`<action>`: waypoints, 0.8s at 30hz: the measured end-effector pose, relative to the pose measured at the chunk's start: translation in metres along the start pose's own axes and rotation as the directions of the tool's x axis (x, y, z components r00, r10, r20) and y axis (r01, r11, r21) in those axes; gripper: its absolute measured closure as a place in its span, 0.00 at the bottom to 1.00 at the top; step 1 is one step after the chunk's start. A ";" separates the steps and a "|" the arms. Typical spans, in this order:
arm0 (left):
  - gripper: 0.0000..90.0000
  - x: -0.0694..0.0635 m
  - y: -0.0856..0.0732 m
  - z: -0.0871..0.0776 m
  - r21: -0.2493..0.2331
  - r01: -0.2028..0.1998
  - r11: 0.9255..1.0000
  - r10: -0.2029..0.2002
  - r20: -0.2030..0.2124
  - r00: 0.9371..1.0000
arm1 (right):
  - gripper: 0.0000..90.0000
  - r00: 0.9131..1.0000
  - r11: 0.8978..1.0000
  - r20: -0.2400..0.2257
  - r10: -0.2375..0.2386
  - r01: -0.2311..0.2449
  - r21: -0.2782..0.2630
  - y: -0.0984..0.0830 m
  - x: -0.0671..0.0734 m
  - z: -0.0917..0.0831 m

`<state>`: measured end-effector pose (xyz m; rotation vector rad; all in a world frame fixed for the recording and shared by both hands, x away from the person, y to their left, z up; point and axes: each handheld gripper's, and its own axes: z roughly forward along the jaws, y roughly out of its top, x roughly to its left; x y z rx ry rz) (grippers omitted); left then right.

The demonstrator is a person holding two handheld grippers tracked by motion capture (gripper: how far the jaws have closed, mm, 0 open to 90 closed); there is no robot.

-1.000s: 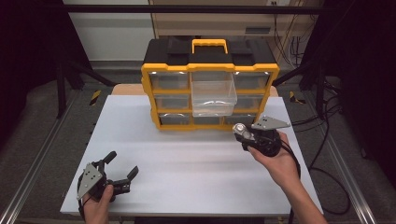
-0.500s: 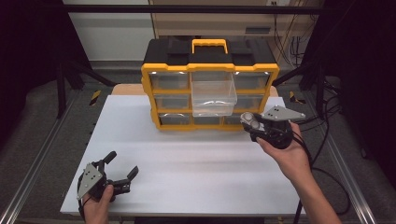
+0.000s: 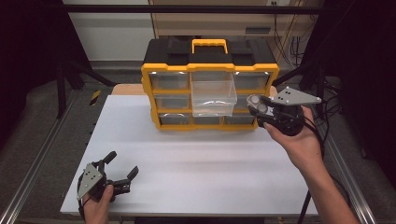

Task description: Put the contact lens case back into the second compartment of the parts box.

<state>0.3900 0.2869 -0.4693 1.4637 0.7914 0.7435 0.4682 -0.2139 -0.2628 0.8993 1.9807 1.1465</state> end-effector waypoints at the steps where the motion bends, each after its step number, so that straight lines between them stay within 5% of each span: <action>1: 0.01 0.000 0.000 0.000 0.000 0.000 1.000 0.000 0.000 1.000 | 0.55 1.000 1.000 0.004 -0.001 0.001 -0.007 0.004 -0.001 -0.001; 24: 0.01 0.000 0.000 0.000 -0.001 0.002 1.000 -0.002 0.000 1.000 | 0.55 0.999 0.996 0.010 -0.040 0.041 -0.078 0.066 0.008 0.005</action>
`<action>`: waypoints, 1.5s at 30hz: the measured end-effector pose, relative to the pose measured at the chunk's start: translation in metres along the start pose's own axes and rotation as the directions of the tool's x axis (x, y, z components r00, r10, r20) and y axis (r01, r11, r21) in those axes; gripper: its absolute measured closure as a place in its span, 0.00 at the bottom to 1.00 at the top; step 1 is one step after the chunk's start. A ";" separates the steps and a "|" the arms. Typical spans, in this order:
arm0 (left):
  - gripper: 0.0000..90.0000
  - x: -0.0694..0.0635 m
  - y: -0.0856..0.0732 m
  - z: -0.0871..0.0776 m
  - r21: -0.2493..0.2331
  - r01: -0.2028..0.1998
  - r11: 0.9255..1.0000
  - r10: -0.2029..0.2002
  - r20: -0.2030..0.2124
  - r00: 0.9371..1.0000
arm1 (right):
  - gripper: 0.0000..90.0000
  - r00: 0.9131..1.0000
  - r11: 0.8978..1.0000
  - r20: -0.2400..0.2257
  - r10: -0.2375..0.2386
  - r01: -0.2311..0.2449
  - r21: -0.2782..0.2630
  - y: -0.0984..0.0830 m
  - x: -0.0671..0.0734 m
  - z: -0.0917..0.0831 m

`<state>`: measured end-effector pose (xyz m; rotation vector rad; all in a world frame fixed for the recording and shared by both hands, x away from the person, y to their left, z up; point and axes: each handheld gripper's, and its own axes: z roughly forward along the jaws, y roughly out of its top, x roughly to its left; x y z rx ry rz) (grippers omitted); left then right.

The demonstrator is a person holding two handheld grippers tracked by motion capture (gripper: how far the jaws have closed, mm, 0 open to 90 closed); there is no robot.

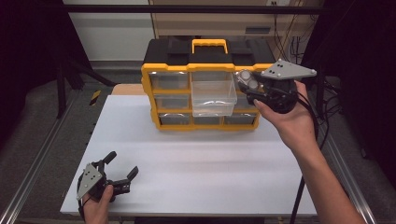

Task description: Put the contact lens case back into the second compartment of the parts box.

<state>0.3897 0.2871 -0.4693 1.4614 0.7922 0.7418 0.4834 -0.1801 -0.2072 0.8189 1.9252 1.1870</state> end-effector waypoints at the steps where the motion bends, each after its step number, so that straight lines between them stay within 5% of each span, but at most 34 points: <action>1: 0.01 0.000 0.000 0.000 0.000 0.000 1.000 0.000 0.000 1.000 | 0.55 1.000 1.000 -0.001 -0.002 0.002 -0.002 0.002 0.000 0.001; 12: 0.01 0.000 0.000 0.000 -0.001 0.000 1.000 0.000 0.000 1.000 | 0.55 1.000 1.000 -0.015 -0.016 0.016 -0.009 0.018 0.008 0.013; 45: 0.01 0.000 0.000 0.000 0.001 -0.002 1.000 0.002 0.002 1.000 | 0.55 0.998 1.000 -0.062 -0.025 0.026 0.001 0.022 0.026 0.032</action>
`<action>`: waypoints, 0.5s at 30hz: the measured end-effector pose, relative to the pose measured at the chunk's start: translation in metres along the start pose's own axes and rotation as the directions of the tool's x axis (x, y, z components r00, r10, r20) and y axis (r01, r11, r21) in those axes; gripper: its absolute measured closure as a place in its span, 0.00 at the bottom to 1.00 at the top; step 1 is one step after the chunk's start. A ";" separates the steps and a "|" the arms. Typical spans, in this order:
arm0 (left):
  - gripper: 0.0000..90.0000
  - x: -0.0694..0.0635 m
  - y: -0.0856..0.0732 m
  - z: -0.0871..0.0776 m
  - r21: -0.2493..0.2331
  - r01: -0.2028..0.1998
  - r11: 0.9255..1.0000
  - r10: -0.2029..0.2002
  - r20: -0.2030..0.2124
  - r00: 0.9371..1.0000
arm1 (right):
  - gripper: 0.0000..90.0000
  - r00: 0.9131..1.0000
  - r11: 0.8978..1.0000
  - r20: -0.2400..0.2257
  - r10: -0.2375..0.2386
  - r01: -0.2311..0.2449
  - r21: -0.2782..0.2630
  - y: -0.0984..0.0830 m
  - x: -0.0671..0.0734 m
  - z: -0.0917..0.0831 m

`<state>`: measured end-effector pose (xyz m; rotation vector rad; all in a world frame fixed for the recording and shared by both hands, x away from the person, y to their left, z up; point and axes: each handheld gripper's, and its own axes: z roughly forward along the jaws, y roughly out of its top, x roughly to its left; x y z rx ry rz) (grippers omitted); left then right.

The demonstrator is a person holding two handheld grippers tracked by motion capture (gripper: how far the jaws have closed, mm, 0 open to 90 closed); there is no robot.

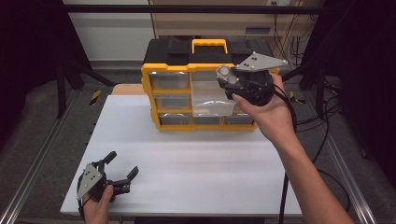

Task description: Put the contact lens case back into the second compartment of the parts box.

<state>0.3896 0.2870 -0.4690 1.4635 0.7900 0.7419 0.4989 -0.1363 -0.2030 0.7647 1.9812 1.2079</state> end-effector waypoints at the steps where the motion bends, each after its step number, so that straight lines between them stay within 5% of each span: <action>1: 0.01 0.000 0.000 0.000 0.000 0.000 1.000 0.000 0.000 1.000 | 0.55 1.000 1.000 -0.001 -0.001 0.001 0.000 0.000 0.000 0.000; 15: 0.01 0.000 0.000 0.000 0.000 0.001 1.000 -0.001 0.001 1.000 | 0.55 1.000 1.000 -0.017 -0.008 0.008 0.008 0.001 0.006 0.006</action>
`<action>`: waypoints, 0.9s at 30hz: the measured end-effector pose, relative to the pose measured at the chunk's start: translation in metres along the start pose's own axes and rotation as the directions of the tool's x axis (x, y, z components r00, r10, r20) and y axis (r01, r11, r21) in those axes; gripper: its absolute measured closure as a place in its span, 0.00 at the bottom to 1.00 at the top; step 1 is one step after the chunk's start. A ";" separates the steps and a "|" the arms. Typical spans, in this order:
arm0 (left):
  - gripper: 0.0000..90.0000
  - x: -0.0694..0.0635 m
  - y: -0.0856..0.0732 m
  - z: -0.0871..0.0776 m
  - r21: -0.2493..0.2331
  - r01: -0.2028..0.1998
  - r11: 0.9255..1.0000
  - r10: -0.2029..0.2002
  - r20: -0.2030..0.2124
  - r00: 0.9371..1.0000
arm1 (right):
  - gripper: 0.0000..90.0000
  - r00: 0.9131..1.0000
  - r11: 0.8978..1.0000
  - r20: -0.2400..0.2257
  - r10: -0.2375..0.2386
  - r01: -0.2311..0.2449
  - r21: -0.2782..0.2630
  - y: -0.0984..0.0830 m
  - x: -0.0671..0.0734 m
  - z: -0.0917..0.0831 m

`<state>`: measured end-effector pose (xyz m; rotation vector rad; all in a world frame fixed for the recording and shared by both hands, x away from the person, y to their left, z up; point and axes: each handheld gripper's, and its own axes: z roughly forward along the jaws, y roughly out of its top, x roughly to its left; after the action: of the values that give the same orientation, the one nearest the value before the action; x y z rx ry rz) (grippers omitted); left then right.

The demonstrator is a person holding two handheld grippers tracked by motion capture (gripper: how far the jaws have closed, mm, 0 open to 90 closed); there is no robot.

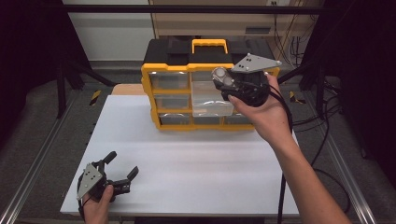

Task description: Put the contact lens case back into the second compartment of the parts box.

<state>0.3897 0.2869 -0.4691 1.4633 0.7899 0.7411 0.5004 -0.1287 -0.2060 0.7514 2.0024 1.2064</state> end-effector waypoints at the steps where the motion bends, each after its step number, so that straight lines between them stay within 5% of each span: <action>1: 0.01 0.000 0.000 0.000 0.000 0.000 1.000 0.000 0.000 1.000 | 0.55 1.000 1.000 0.000 0.001 -0.001 0.000 0.000 0.000 0.000; 27: 0.01 0.000 0.000 0.000 0.001 0.000 1.000 0.000 0.002 1.000 | 0.55 1.000 1.000 -0.027 0.007 -0.007 0.015 0.000 0.005 0.009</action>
<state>0.3898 0.2867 -0.4692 1.4645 0.7894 0.7391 0.5044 -0.1205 -0.2102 0.7539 2.0343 1.2123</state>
